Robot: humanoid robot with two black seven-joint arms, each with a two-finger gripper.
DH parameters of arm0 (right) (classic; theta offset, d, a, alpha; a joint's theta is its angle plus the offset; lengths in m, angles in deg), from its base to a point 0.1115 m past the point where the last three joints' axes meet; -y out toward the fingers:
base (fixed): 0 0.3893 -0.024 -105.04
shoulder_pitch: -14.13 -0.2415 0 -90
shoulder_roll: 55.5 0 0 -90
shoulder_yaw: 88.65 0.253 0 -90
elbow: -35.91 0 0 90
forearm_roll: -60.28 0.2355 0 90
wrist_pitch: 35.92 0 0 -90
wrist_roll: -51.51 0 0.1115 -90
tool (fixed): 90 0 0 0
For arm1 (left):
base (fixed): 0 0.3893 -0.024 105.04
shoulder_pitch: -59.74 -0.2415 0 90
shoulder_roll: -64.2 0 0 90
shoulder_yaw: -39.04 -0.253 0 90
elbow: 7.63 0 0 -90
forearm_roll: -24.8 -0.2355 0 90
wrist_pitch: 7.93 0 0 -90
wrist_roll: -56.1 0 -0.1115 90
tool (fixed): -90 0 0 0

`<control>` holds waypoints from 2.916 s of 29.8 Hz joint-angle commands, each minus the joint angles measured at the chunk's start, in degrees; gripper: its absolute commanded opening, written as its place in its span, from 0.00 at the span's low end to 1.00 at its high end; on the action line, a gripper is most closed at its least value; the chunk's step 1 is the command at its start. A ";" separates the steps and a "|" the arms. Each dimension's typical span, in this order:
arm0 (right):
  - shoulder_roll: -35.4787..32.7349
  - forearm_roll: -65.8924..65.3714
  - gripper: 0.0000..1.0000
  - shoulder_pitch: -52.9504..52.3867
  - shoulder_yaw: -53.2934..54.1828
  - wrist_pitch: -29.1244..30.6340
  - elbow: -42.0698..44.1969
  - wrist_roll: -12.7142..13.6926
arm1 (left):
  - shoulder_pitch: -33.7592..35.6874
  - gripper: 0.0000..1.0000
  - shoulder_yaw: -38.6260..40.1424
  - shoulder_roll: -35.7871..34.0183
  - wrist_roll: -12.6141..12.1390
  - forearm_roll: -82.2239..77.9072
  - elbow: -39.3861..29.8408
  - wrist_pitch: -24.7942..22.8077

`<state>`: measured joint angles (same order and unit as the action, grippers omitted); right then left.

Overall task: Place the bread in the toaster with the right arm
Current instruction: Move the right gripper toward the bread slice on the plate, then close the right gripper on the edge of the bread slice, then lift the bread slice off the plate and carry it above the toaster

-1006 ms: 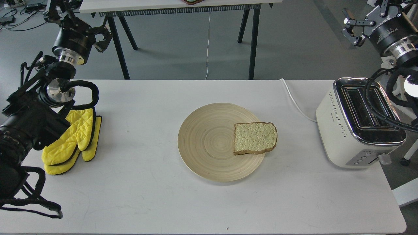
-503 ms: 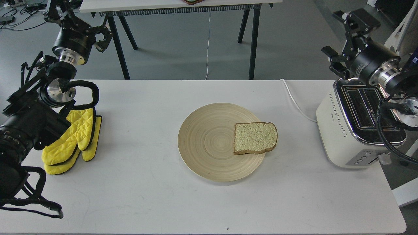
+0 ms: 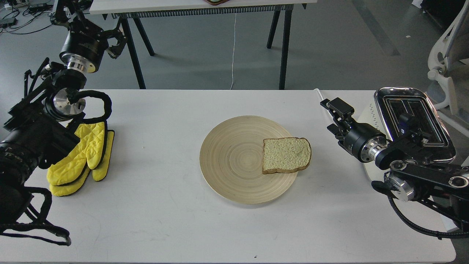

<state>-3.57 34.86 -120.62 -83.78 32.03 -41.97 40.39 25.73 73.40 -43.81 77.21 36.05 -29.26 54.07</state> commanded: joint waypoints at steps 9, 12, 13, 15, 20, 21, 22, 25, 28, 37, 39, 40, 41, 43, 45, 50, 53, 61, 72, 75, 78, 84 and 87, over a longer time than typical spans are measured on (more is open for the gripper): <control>7.30 -0.95 0.82 5.28 -1.79 -1.32 8.26 -0.74 | 0.00 1.00 0.18 0.00 -0.02 0.00 0.00 0.00; 8.88 -1.04 0.78 5.72 -1.79 -1.06 10.54 -0.83 | 0.00 1.00 0.18 0.00 -0.02 0.00 0.00 0.00; 9.41 -1.04 0.77 5.81 -1.88 -0.89 11.16 -1.00 | 0.00 1.00 0.09 0.00 -0.02 0.00 0.00 0.00; 10.03 -1.65 0.76 5.90 -1.88 -0.71 11.61 -1.35 | 0.00 1.00 0.09 0.00 -0.02 0.00 0.00 0.00; 11.26 -6.65 0.68 7.30 -1.96 -0.71 11.52 -1.44 | 0.00 1.00 0.09 0.00 -0.02 0.00 0.00 0.00; 11.43 -7.62 0.66 7.48 -1.97 -0.71 11.52 -1.44 | 0.00 1.00 0.09 0.00 -0.02 0.00 0.00 0.00; 11.70 -8.06 0.65 7.48 -1.97 -0.71 11.61 -1.36 | 0.00 1.00 0.17 0.00 -0.02 0.00 0.00 0.00; 11.88 -7.89 0.63 7.48 -1.88 -0.71 11.78 -1.18 | 0.00 1.00 0.18 0.00 -0.02 0.00 0.00 0.00; 11.88 -7.81 0.57 7.48 -1.88 -0.71 11.69 -1.18 | 0.00 1.00 0.09 0.00 -0.02 0.00 0.00 0.00; 11.88 -8.16 0.25 7.57 -1.97 -0.09 11.61 -1.27 | 0.00 1.00 0.09 0.08 -0.02 0.00 0.00 0.00; 11.88 -8.24 0.25 7.48 -1.97 -0.09 11.69 -1.44 | 0.00 1.00 0.09 0.08 -0.02 0.00 0.00 0.00; 11.88 -8.24 0.25 7.48 -1.97 -0.09 11.69 -1.44 | 0.00 1.00 0.09 0.08 0.07 0.00 0.00 0.00; 11.79 -8.33 0.25 7.48 -1.97 -0.09 11.61 -1.53 | 0.00 1.00 0.17 0.08 0.07 0.00 0.00 0.00; 11.70 -8.33 0.25 7.48 -1.97 -0.09 11.61 -1.53 | 0.00 1.00 0.18 0.08 0.07 0.00 0.00 0.00; 11.70 -8.51 0.24 7.48 -2.05 -0.09 11.61 -1.53 | 0.00 1.00 0.18 0.08 0.07 -0.09 0.00 0.00; 11.61 -10.00 0.08 7.48 -1.97 -0.09 11.43 -1.53 | 0.00 1.00 0.09 0.08 -0.02 0.00 0.00 0.00; 11.18 -10.53 0.05 7.13 -1.70 -0.09 10.64 -1.62 | 0.00 1.00 0.09 0.08 0.07 -0.09 0.00 0.00; 2.40 -16.31 0.04 4.68 -0.91 -0.88 1.34 -2.23 | 0.00 1.00 0.00 0.08 0.07 -0.09 0.00 0.00; -19.83 -31.44 0.04 -2.97 -0.82 -0.97 -10.53 0.49 | 0.00 1.00 -0.09 0.08 -0.02 -0.09 0.00 0.00; -26.25 -31.80 0.04 -4.29 -0.91 -0.53 -12.73 1.45 | 0.00 1.00 -0.09 0.08 0.07 0.00 0.00 0.00; -32.93 -32.50 0.04 -5.96 -0.91 -0.09 -13.70 2.42 | 0.00 1.00 -0.09 0.08 0.07 0.00 0.00 0.00; -41.38 -33.47 0.04 -6.49 -0.91 2.89 -13.79 2.51 | 0.00 1.00 -0.09 0.08 -0.02 0.00 0.00 0.00; -43.14 -33.47 0.04 -6.41 -0.91 5.26 -13.71 2.69 | 0.00 1.00 -0.09 0.08 -0.02 0.00 0.00 0.00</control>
<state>-44.87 1.40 -127.09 -84.69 35.22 -55.77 42.95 25.73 73.31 -43.73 77.25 36.05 -29.26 54.07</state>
